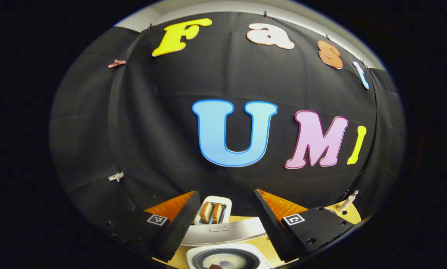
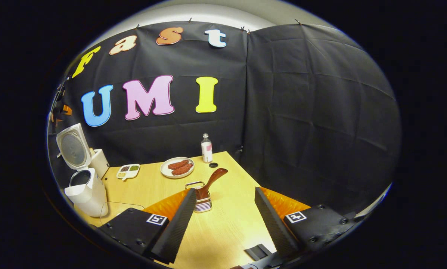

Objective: Close the left gripper, press the button to open the rice cooker; take a wooden spoon from the chopstick holder with the right hand, scoop a spoonful of rice and pour it into the rice cooker, then put the wooden spoon back into the chopstick holder.

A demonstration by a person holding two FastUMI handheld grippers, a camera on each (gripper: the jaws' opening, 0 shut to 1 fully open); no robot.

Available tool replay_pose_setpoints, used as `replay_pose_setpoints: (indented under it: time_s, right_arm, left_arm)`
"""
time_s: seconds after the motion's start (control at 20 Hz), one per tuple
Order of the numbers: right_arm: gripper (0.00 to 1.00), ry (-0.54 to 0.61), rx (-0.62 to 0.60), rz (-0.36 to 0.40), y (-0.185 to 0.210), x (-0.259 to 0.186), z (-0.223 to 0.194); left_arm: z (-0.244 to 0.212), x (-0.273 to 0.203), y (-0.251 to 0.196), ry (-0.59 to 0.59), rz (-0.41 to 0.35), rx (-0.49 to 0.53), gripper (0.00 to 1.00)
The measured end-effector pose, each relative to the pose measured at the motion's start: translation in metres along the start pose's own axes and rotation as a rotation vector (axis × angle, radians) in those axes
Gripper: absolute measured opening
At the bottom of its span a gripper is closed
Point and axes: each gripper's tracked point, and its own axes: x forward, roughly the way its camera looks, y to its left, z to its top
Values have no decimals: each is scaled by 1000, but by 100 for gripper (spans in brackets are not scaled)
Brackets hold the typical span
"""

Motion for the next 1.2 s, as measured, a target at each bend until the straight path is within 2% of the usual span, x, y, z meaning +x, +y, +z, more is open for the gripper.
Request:
replay_pose_setpoints:
  time_s: [0.25,0.4,0.5,0.6,0.75,0.85,1.2]
  right_arm:
    - [99,4,25,-34,3,-13,-12]
    - [99,2,22,1,22,-17,-9]
    - [98,4,20,41,39,-18,-10]
    - [98,12,-7,85,55,-16,-15]
    - [99,24,-24,161,79,-13,-18]
    - [99,33,-23,201,90,-9,-22]
    - [99,56,-14,299,107,0,-29]
  left_arm:
    - [-24,33,12,94,21,70,96]
    - [-45,36,21,154,43,54,95]
    - [-54,34,21,178,36,-13,97]
    - [-60,26,18,189,36,-75,100]
    - [-71,8,12,214,45,-48,100]
    - [-80,-6,8,231,51,-74,99]
    - [-142,-68,-10,282,62,-73,99]
